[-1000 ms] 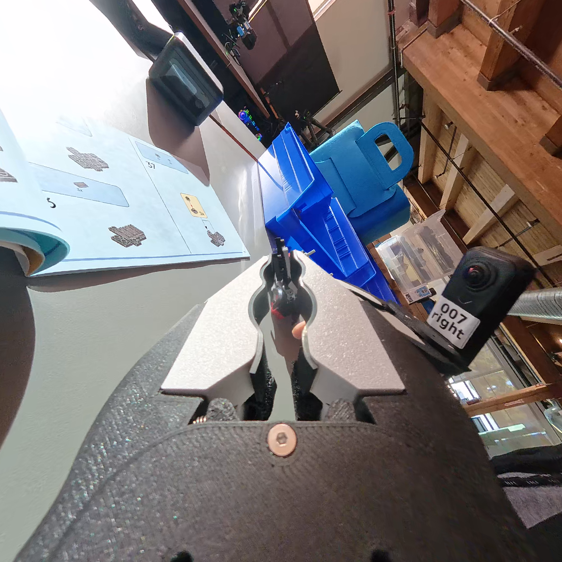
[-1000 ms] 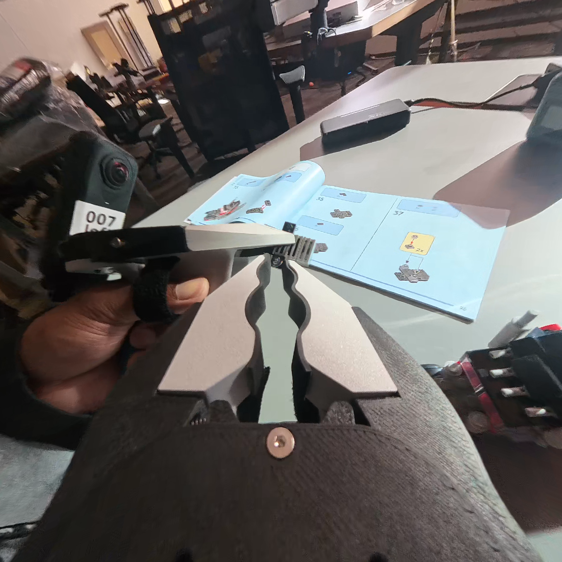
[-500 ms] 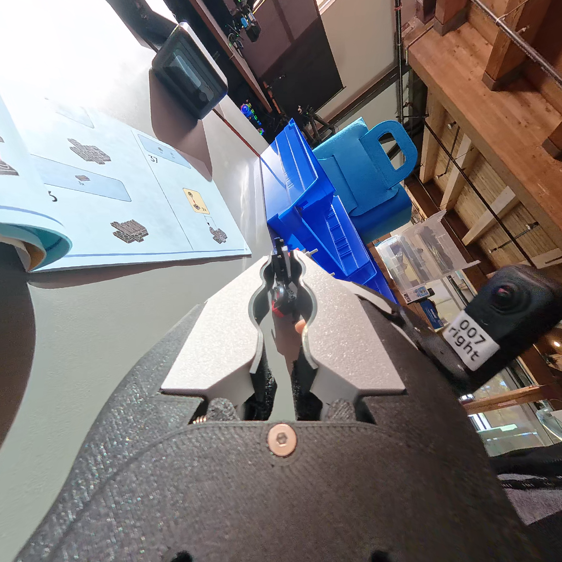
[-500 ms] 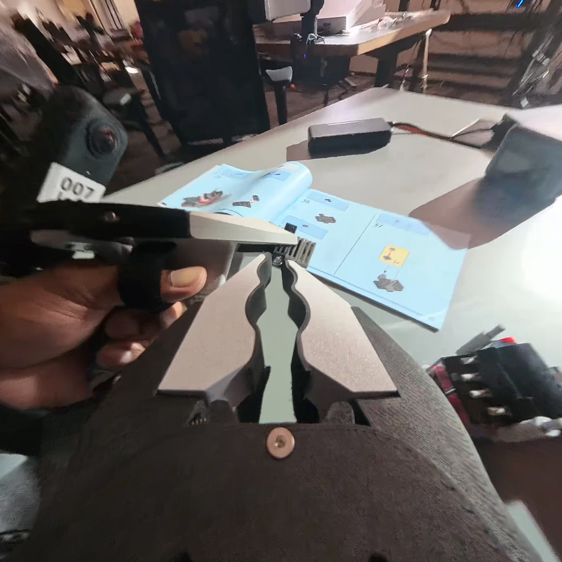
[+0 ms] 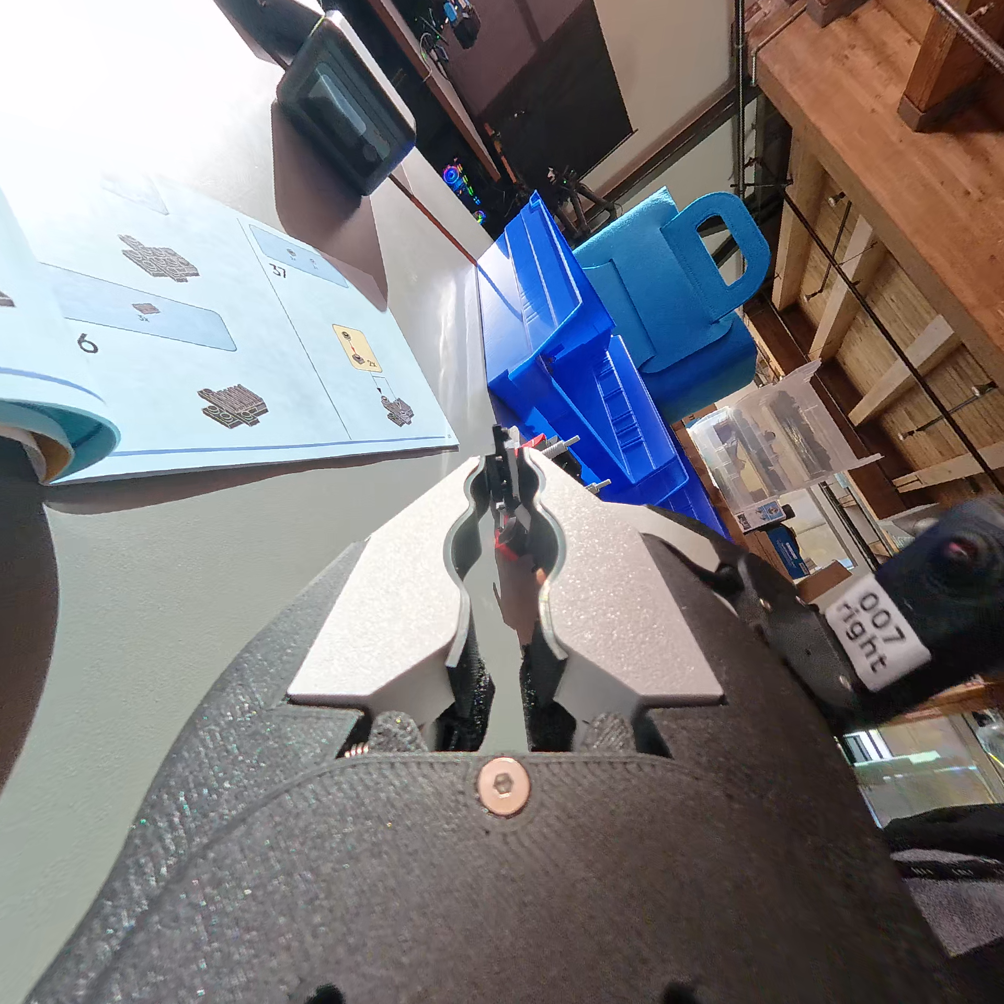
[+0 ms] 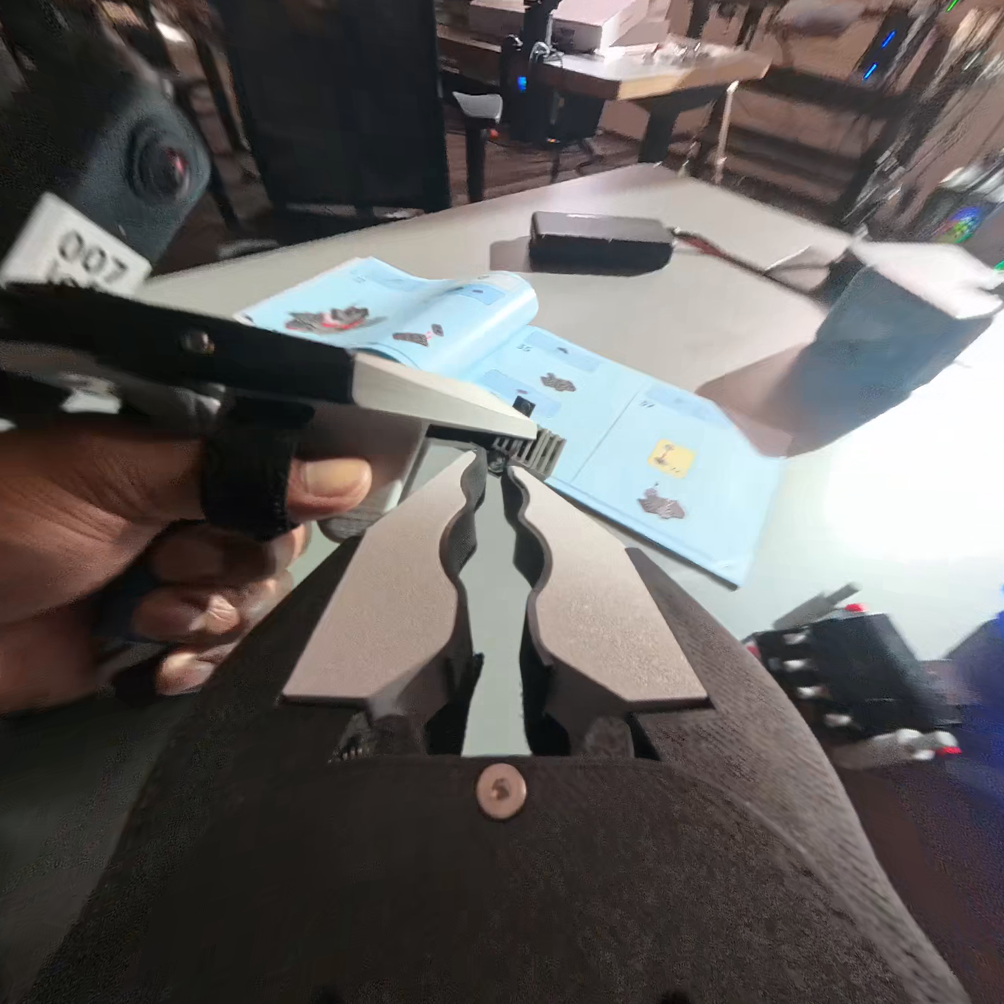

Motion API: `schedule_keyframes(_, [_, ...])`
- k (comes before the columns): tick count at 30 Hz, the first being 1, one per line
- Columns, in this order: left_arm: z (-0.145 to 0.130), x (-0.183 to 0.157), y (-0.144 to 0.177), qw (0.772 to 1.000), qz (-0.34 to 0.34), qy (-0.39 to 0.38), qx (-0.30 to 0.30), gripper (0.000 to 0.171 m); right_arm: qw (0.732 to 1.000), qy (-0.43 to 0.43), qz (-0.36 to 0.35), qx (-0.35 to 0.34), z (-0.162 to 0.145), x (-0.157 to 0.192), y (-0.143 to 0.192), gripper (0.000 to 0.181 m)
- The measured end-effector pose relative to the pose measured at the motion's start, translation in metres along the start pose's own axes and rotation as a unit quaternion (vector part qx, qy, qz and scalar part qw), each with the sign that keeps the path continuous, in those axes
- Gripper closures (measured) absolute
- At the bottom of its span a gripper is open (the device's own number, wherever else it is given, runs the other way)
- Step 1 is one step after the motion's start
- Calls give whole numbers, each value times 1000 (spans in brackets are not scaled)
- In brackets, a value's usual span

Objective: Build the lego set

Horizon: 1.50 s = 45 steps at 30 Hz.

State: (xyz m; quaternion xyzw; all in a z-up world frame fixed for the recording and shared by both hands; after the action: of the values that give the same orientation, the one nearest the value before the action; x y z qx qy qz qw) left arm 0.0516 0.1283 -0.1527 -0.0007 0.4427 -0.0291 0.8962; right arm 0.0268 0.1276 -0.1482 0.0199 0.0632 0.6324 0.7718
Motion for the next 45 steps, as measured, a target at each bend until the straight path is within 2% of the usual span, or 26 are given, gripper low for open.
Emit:
schedule_keyframes(2, [1,0,1,1000,-1,3,-2,162,999,-49,16,7,-1,0,-1,174])
schedule_keyframes(11, [1,-3,2,1000,-8,-11,-6,162,998,-57,25,18,5,0,0,174])
schedule_keyframes(14, [1,-5,1,1000,-12,-16,-6,161,998,-62,26,9,7,-1,1,175])
schedule_keyframes(19, [1,-7,3,1000,-20,-17,-9,161,992,-120,28,-20,10,-3,3,180])
schedule_keyframes(20, [4,-1,3,1000,0,-13,-18,162,990,-132,20,-40,14,-8,6,181])
schedule_keyframes(22, [8,1,4,1000,-3,11,-23,163,988,-146,13,-47,19,-18,9,181])
schedule_keyframes(29, [6,0,3,1000,-4,6,-18,162,994,-105,25,-1,2,-2,5,181])
schedule_keyframes(36, [5,-1,3,1000,-4,-4,-18,163,998,-62,28,12,4,5,1,169])
schedule_keyframes(45, [4,-4,4,1000,-7,-20,-22,162,999,-36,21,15,7,4,-1,174])
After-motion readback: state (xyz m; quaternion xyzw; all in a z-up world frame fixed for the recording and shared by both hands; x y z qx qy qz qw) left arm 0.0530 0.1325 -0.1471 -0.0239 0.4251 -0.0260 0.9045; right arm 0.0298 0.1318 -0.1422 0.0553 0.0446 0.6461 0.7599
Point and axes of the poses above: each gripper's, where its closed fingertips meet, y back along the fingers, z out of its top, x = y × z across the jaws, the point moved 2 cm from there along y, back along the fingers, and after that the axes turned 13 degrees about -x, right-handed, at the moved point
